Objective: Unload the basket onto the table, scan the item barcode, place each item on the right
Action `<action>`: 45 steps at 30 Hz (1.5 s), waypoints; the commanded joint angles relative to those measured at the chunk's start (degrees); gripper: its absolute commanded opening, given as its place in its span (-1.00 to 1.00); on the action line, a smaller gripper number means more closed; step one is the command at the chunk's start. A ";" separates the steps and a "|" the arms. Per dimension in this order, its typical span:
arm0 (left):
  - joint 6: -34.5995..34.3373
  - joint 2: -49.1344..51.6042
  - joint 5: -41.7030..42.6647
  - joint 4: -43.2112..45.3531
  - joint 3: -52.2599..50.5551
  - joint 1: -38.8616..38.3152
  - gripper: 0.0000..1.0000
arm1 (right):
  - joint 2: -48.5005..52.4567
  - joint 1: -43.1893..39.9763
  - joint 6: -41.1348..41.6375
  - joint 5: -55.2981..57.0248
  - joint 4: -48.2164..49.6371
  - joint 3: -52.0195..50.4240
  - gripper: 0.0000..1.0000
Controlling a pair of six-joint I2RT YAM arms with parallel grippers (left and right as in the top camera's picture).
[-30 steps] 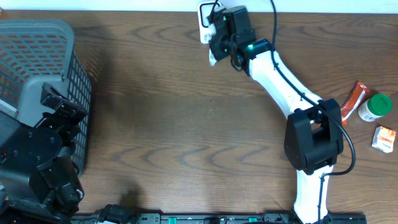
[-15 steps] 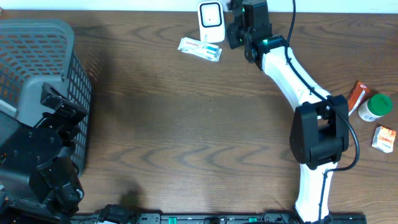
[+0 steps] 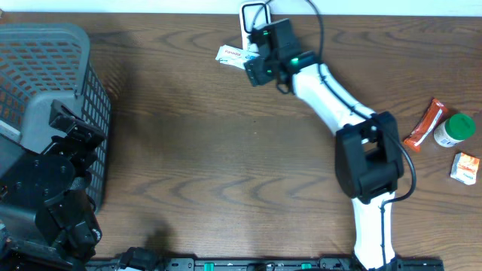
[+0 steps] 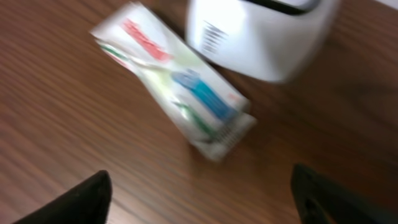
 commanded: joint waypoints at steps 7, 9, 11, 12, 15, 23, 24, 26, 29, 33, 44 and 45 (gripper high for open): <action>0.76 0.00 -0.72 -0.02 -0.15 0.35 0.99 | 8.55 9.29 4.83 14.38 17.09 0.94 -0.98; 0.76 0.00 -0.72 -0.02 -0.15 0.35 0.99 | 10.71 9.38 4.98 17.18 22.62 0.96 -0.98; 0.76 0.00 -0.72 -0.02 -0.15 0.35 0.99 | 12.59 9.01 4.96 18.51 29.05 0.96 -0.98; 0.76 0.00 -0.72 -0.02 -0.15 0.35 0.99 | 13.42 8.44 5.01 18.45 32.39 1.16 -0.98; 0.76 0.00 -0.72 -0.02 -0.15 0.35 0.99 | 14.95 7.69 5.16 18.21 35.85 2.23 -0.98; 0.76 0.00 -0.72 -0.02 -0.15 0.35 0.99 | 18.86 6.95 5.42 14.97 37.66 5.07 -0.98; 0.76 0.00 -0.72 -0.02 -0.15 0.35 0.99 | 19.54 6.95 5.40 14.75 37.57 5.35 -0.98; 0.76 0.00 -0.72 -0.02 -0.15 0.35 0.99 | 20.48 7.02 5.40 14.25 37.42 5.51 -0.98; 0.76 0.00 -0.72 -0.02 -0.15 0.35 0.99 | 21.03 7.06 5.40 13.94 36.48 5.51 -0.98; 0.76 0.00 -0.72 -0.02 -0.15 0.35 0.99 | 21.11 7.06 5.40 13.94 35.23 5.51 -0.98; 0.76 0.00 -0.72 -0.02 -0.15 0.35 0.99 | 20.17 9.31 5.35 11.52 15.45 7.52 -0.98; 0.76 0.00 -0.72 -0.02 -0.15 0.35 0.99 | 19.78 9.68 5.35 11.26 12.96 8.04 -0.98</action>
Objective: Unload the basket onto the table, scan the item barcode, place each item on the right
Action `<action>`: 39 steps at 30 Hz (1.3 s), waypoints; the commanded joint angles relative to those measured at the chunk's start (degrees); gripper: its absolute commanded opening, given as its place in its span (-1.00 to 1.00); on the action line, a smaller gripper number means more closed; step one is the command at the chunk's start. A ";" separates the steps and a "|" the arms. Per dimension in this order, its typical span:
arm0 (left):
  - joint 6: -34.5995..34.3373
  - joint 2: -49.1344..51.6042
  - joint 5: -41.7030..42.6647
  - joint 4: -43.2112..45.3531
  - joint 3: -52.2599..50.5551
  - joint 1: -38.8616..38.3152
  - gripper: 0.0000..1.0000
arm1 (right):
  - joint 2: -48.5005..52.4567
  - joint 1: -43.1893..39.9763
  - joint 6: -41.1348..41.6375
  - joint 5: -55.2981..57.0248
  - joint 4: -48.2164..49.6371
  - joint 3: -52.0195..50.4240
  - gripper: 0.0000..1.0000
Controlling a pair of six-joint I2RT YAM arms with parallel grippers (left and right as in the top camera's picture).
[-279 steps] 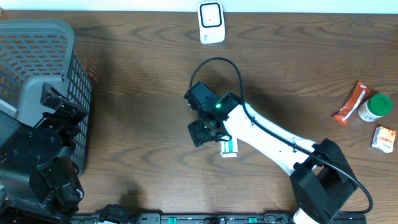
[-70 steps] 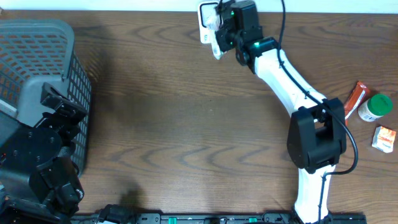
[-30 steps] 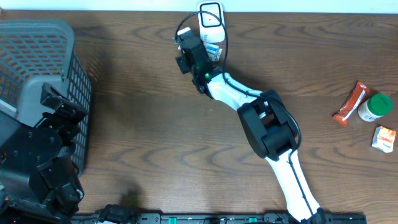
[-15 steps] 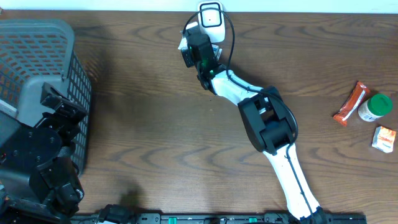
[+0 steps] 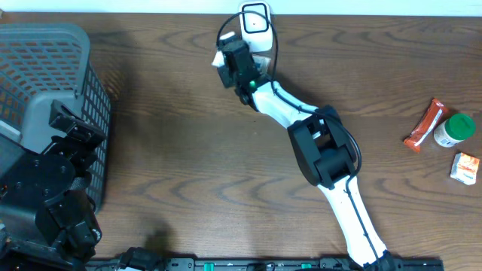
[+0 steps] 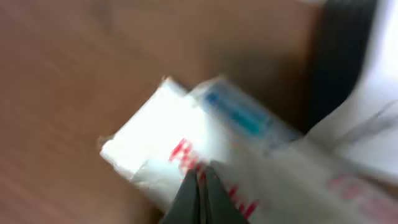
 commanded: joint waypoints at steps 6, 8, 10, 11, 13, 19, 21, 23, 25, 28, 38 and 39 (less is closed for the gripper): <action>0.76 0.00 -0.72 -0.02 -0.15 0.35 0.99 | -4.72 3.30 0.61 -2.21 -17.44 1.01 -0.98; 0.76 0.00 -0.72 -0.02 -0.15 0.35 0.99 | -7.50 3.80 1.81 -2.27 -21.14 1.01 -0.98; 0.76 0.00 -0.72 -0.02 -0.15 0.35 0.99 | -10.51 4.17 3.76 -2.62 -25.57 1.01 -0.98; 0.76 0.00 -0.72 -0.02 -0.15 0.35 0.99 | -11.87 4.26 4.61 -2.62 -27.39 1.01 -0.98; 0.76 0.00 -0.72 -0.02 -0.15 0.35 0.99 | -14.73 4.28 6.60 -2.64 -30.77 1.01 -0.98; 0.76 0.00 -0.72 -0.02 -0.15 0.35 0.99 | -17.42 2.58 7.87 -5.16 -28.70 0.98 -0.70; 0.76 0.00 -0.72 -0.02 -0.15 0.35 0.99 | -15.93 1.44 7.87 -6.38 -25.88 0.98 -0.69; 0.76 0.00 -0.72 -0.02 -0.15 0.35 0.99 | -13.68 0.31 7.87 -7.54 -22.56 0.98 -0.80; 0.76 0.00 -0.72 -0.02 -0.15 0.35 0.99 | -11.23 -0.48 7.87 -7.56 -18.86 0.98 -0.91; 0.76 0.00 -0.72 -0.02 -0.15 0.35 0.99 | -7.91 -1.25 7.87 -7.58 -13.03 1.01 -0.98; 0.76 0.00 -0.72 -0.02 -0.15 0.35 0.99 | -3.85 -2.05 7.41 -6.95 1.51 1.01 -0.98; 0.76 0.00 -0.72 -0.02 -0.15 0.35 0.99 | -3.32 -2.05 7.41 -6.19 2.89 1.01 -0.98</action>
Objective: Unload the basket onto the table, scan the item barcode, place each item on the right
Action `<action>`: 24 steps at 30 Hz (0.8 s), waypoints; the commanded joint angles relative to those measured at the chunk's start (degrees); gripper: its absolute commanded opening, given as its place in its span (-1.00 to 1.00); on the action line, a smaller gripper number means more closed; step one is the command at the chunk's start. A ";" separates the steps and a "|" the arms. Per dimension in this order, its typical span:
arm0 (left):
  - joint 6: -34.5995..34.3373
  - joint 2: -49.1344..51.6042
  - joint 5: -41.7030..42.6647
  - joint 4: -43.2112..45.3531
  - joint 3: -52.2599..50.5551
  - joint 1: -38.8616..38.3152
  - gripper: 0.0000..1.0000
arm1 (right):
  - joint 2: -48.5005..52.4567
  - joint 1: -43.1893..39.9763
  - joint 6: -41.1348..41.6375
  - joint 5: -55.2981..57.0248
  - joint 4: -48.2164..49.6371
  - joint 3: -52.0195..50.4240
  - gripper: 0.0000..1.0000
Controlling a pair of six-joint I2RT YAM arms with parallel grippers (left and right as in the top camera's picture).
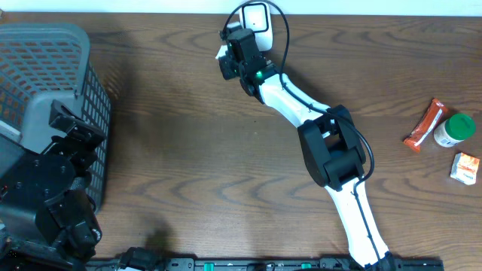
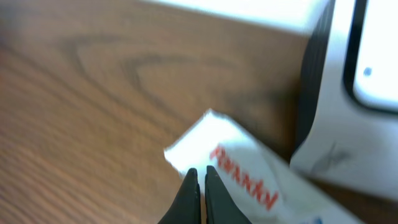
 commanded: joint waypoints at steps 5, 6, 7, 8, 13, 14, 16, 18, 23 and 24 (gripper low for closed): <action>0.76 0.00 -0.72 -0.02 -0.15 0.35 0.99 | 3.45 -0.68 0.17 2.69 9.31 0.46 -0.98; 0.76 0.00 -0.72 -0.02 -0.15 0.35 0.99 | 4.17 -0.72 0.15 2.71 10.27 0.46 -0.98; 0.76 0.00 -0.72 -0.02 -0.15 0.35 0.99 | 4.63 -0.76 0.15 2.69 11.15 0.48 -0.98; 0.76 0.00 -0.72 -0.02 -0.15 0.35 0.99 | 5.35 -0.79 0.13 2.71 12.17 0.66 -0.98; 0.76 0.00 -0.72 -0.02 -0.15 0.35 0.99 | 9.07 -1.11 -0.31 2.75 13.57 4.35 -0.98; 0.76 0.00 -0.72 -0.02 -0.15 0.35 0.99 | 9.68 -1.20 -0.28 2.75 13.55 5.29 -0.98; 0.76 0.00 -0.72 -0.02 -0.15 0.35 0.99 | 10.84 -1.38 -0.35 2.84 13.62 7.02 -0.98; 0.76 0.00 -0.72 -0.02 -0.15 0.35 0.99 | 11.63 -1.42 -0.48 4.11 13.66 8.26 -0.98; 0.76 0.00 -0.72 -0.02 -0.15 0.35 0.99 | 12.28 -1.42 -0.79 6.43 11.87 8.74 -0.98; 0.76 0.00 -0.72 -0.02 -0.15 0.35 0.99 | 12.28 -1.42 -0.94 6.45 10.80 8.74 -0.98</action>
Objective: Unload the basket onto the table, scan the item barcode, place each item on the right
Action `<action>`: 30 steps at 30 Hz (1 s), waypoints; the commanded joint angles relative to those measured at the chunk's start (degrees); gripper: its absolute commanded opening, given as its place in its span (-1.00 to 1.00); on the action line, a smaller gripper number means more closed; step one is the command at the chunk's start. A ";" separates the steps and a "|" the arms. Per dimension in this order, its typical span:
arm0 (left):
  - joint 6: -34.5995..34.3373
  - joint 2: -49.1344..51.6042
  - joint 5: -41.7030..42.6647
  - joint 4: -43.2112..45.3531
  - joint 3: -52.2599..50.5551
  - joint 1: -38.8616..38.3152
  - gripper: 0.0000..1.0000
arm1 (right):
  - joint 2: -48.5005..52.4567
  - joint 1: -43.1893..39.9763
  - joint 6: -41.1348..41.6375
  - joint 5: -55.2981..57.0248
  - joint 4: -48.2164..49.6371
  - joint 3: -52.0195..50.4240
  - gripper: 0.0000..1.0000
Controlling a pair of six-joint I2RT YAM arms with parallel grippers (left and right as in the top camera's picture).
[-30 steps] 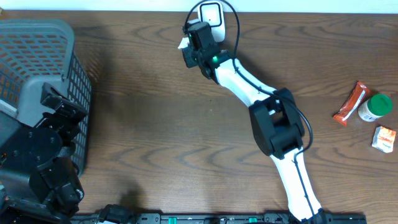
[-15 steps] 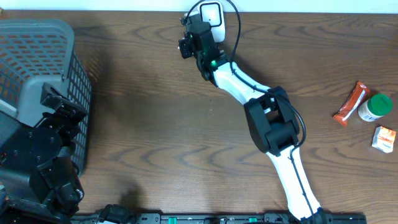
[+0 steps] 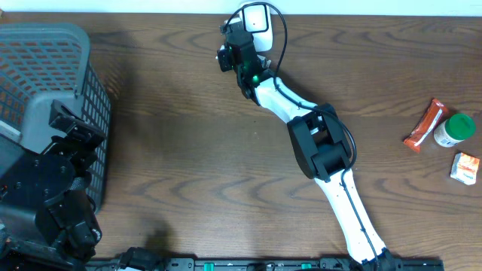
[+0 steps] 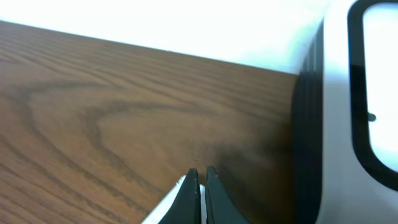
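My right gripper [image 3: 227, 57] is at the table's far edge, just left of the white scanner [image 3: 256, 16]. In the right wrist view the fingertips [image 4: 200, 175] are pinched together on a white packet [image 4: 169, 208], of which only a corner shows at the bottom edge. The scanner [image 4: 357, 118], with its black-framed window, fills the right side of that view. From overhead the packet is hidden under the gripper. My left arm [image 3: 45, 188] rests at the lower left, and its jaws cannot be made out.
A grey mesh basket [image 3: 45, 68] stands at the far left. At the right edge lie an orange packet [image 3: 422, 124], a green-lidded jar [image 3: 456, 129] and a small orange-white box [image 3: 467, 167]. The table's back edge runs just beyond the scanner.
Less of the packet shows in the wrist view: its red lettering has dropped out of frame. The scanner looms larger at the right. The right gripper stays shut on the packet.
My right gripper was open above the packet, which lay flat beside the scanner. Then it was shut on the packet's white end. After that it held the packet next to the scanner's side, and now it sits slightly nearer the scanner window.
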 commanded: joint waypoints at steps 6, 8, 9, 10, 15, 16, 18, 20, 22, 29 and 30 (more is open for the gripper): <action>0.76 0.00 -0.70 -0.02 -0.15 0.35 0.99 | 1.46 -0.74 -1.22 3.30 -8.63 1.05 -0.98; 0.76 0.00 -0.70 -0.02 -0.15 0.35 0.99 | 1.46 -0.72 -1.22 3.28 -11.23 1.05 -0.98; 0.76 0.00 -0.70 -0.02 -0.15 0.35 0.99 | 1.46 -0.66 -1.22 3.13 -12.70 1.05 -0.98; 0.76 0.00 -0.70 -0.04 -0.15 0.35 0.99 | 1.46 -0.55 -1.29 3.06 -13.77 1.05 -0.98; 0.76 0.00 -0.70 -0.02 -0.15 0.35 0.99 | 0.37 0.98 -4.09 2.60 -21.62 1.79 -0.98; 0.76 0.00 -0.70 -0.02 -0.15 0.35 0.99 | -0.13 1.33 -4.09 2.60 -23.52 2.16 -0.98; 0.76 0.00 -0.70 -0.02 -0.15 0.35 0.99 | -1.66 1.97 -4.07 2.58 -27.36 2.95 -0.98; 0.76 0.00 -0.70 -0.02 -0.15 0.35 1.00 | -4.17 2.60 -4.07 0.94 -32.33 3.30 -0.98; 0.76 0.00 -0.70 -0.02 -0.15 0.35 0.99 | -6.69 2.97 -3.93 -2.49 -37.73 3.30 -0.98; 0.76 0.00 -0.70 -0.02 -0.15 0.35 0.99 | -14.97 3.65 -0.07 -10.60 -54.75 3.30 -0.98; 0.76 0.00 -0.70 -0.02 -0.15 0.35 0.99 | -16.28 3.69 0.61 -10.73 -56.76 3.30 -0.98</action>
